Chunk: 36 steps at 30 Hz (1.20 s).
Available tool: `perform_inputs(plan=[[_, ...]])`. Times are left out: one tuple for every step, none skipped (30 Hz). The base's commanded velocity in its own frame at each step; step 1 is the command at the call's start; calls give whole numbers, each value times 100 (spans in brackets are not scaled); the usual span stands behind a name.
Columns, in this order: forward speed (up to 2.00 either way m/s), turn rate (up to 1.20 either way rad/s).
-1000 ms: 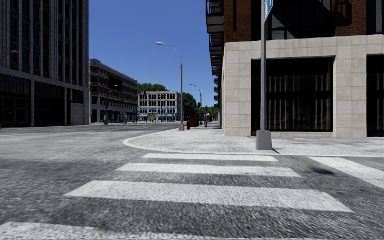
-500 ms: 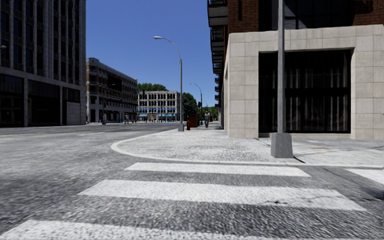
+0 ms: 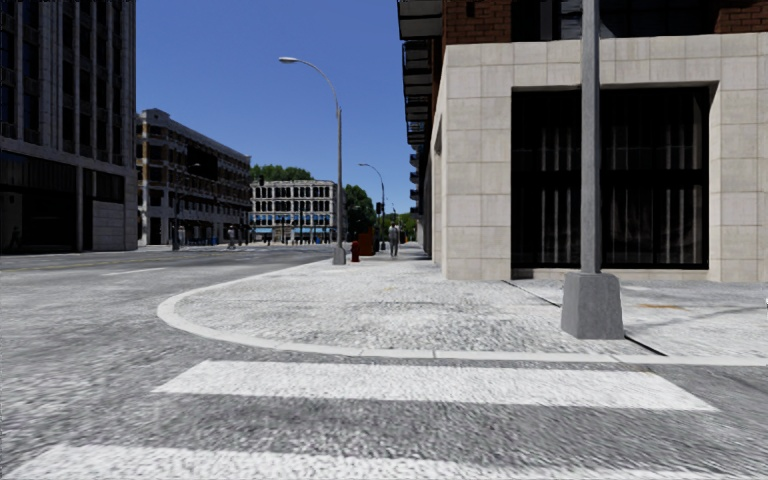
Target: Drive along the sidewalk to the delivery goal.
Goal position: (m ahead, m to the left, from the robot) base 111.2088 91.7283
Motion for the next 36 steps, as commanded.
perform_inputs(plan=[[200, -40], [200, -40], [200, -40], [200, -40], [200, -40], [200, -40], [200, -40], [200, -40], [200, -28], [200, -28], [200, -4], [200, 0], [200, 0], [200, 0], [200, 0], [200, 0], [200, 0], [200, 0], [200, 0], [200, 0], [200, 0], [200, 0], [200, 0], [200, 0], [200, 0], [200, 0], [200, 14], [200, 19], [200, 20], [200, 20], [200, 20], [194, 16], [183, 6], [173, 1], [173, 1], [166, 0]])
